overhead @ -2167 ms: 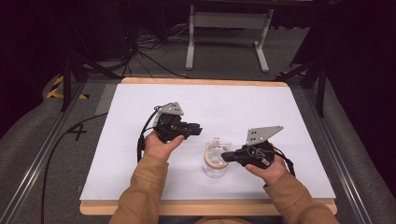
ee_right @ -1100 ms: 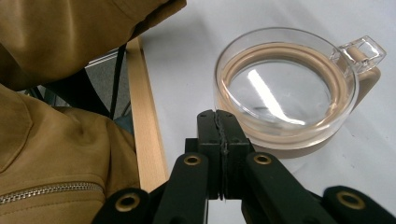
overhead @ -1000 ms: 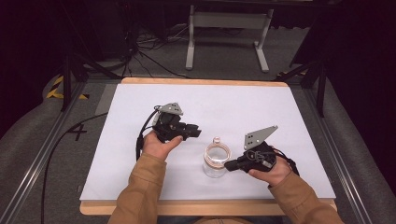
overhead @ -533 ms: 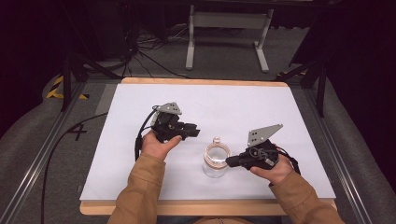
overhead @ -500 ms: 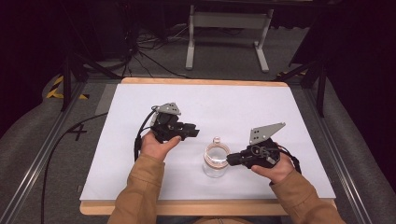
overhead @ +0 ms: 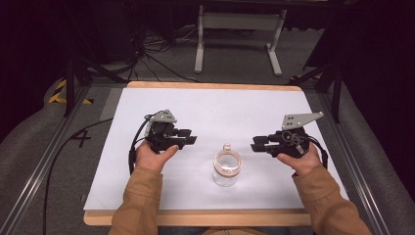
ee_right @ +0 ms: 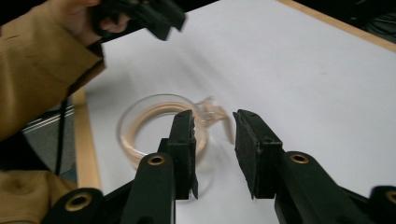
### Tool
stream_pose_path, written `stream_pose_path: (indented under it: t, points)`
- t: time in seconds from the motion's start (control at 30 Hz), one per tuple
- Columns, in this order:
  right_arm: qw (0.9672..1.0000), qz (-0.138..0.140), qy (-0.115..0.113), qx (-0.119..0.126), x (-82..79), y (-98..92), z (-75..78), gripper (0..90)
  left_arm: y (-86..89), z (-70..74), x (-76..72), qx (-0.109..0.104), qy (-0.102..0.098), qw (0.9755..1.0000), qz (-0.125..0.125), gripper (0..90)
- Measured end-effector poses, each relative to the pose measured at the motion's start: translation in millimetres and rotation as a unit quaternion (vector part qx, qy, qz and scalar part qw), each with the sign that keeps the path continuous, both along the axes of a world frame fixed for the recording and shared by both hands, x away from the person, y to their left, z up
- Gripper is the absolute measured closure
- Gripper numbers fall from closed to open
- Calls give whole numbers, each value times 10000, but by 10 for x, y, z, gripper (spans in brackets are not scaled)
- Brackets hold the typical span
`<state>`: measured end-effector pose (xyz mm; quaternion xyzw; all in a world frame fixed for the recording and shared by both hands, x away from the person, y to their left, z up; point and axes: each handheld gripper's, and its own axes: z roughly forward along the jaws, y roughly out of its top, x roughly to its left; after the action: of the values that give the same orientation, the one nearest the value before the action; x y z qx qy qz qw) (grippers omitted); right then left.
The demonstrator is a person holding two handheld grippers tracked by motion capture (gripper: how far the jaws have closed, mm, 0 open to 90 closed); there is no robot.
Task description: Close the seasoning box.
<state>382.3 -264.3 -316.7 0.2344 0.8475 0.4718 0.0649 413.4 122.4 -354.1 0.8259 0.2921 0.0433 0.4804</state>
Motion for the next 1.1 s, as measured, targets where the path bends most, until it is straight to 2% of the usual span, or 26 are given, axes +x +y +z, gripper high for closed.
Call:
stream_pose_path:
  t: [0.1, 0.17, 0.23, 0.27, 0.4, 0.5, 0.53, 0.57, 0.67, 0.77, 0.8, 0.93, 0.97, 1.0, 1.07, 1.1]
  points:
    - [9995, -314, -14, 1, 98, -144, -30, 656, 33, -19, 8, -20, -8, 9999, 116, 605]
    - [9989, -473, -5, -10, 155, -228, -64, 640, 53, -37, 23, 80, 17, 9997, 215, 601]
    - [9975, -697, -28, -96, 227, -326, -117, 615, 65, -76, 43, 58, 39, 9996, 268, 597]
    - [9966, -809, 1, -123, 264, -375, -152, 607, 73, -85, 59, 118, 0, 9996, 275, 595]
    - [9934, -1116, 23, -261, 373, -501, -283, 574, 78, -139, 85, 129, 51, 9992, 369, 582]
    - [9911, -1279, 53, -371, 435, -561, -374, 566, 83, -162, 97, 168, 51, 9990, 415, 570]
    - [9911, -1279, 53, -371, 435, -561, -374, 550, 98, -197, 120, 247, 78, 9986, 470, 570]
    - [9890, -1404, 63, -465, 477, -604, -450, 539, 108, -220, 141, 269, 66, 9984, 485, 567]
    - [9877, -1469, 137, -512, 518, -649, -534, 535, 119, -260, 165, 289, 150, 9980, 534, 566]
    - [9846, -1578, 207, -727, 561, -685, -646, 529, 131, -301, 201, 400, 205, 9975, 547, 563]
    - [9842, -1590, 198, -754, 574, -697, -681, 528, 121, -325, 205, 364, 239, 9973, 599, 562]
    - [9835, -1617, 351, -730, 626, -720, -848, 528, 120, -374, 238, 537, 276, 9964, 592, 558]
    - [9829, -1622, 443, -751, 648, -711, -934, 529, 115, -386, 244, 543, 272, 9962, 621, 557]
    - [9829, -1622, 443, -751, 648, -711, -934, 529, 109, -402, 249, 551, 318, 9960, 620, 557]
    - [9817, -1609, 474, -904, 664, -682, -1057, 528, 103, -443, 267, 666, 344, 9951, 638, 554]
    - [9817, -1609, 474, -904, 664, -682, -1057, 528, 103, -443, 267, 666, 344, 9951, 638, 552]
